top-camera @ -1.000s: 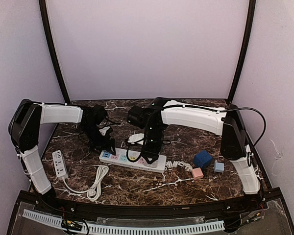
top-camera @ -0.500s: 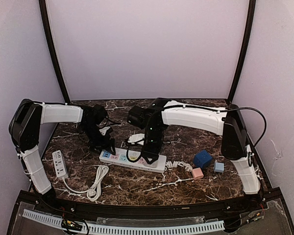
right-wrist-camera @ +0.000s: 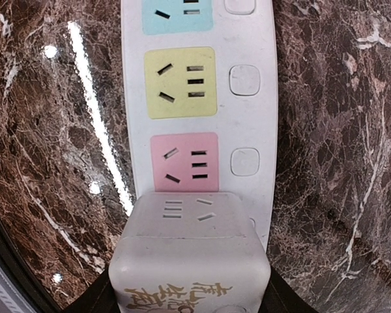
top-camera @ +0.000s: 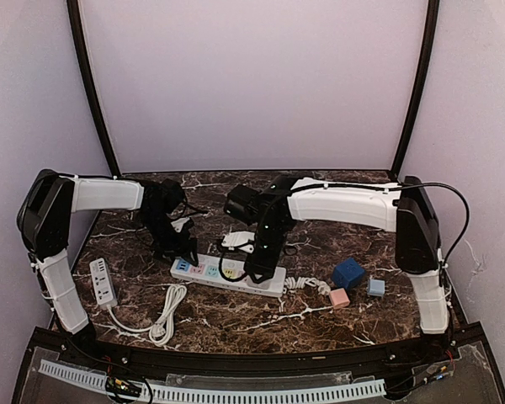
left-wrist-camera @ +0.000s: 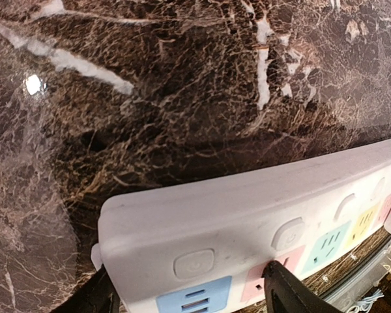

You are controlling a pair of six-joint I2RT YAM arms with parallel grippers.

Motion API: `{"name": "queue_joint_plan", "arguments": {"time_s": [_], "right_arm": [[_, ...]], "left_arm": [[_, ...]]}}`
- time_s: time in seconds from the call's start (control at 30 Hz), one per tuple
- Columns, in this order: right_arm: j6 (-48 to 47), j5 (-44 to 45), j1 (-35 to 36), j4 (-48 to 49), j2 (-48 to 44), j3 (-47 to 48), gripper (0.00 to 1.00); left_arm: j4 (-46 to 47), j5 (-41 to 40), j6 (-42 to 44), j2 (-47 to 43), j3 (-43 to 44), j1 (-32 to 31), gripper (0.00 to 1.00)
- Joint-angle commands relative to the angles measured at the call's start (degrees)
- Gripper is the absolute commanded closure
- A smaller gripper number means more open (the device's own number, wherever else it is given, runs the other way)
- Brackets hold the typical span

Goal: Insert the plug

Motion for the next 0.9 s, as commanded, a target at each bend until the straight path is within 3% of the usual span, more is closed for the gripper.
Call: {"name": "queue_joint_plan", "arguments": {"time_s": [0.0,0.43,0.57,0.63,0.73,0.8,0.87], "right_arm": [[3.36,-3.83,1.73,19.20,6.86,-12.30,1.00],[3.96,-0.80,1.75,21.57,1.89,-13.99,1.00],[4.28,0.45,1.80,21.91,-0.67,-14.76,0.92],[4.57,1.15,1.82,22.30,-2.80,-15.08,0.82],[4.93,4.02,1.92,23.03,-5.54,-15.00,0.56],[5.01,5.18,2.20,23.10,-7.22,-14.15,0.07],[4.91,5.83,2.58,23.54,-9.33,-13.48,0.02]], "left_arm": [[0.01,5.24,-1.34,2.51,-0.11,-1.84,0.26],[-0.75,4.49,-3.81,1.54,0.92,-1.84,0.27],[-1.37,3.60,-4.05,1.01,1.53,-1.80,0.27],[-1.48,3.38,-4.30,0.67,1.53,-1.84,0.27],[-1.65,2.98,-4.70,0.27,1.46,-1.83,0.28],[-1.67,2.73,-4.92,-0.04,1.32,-1.82,0.28],[-1.72,2.50,-5.20,-0.42,1.13,-1.84,0.28]]}}
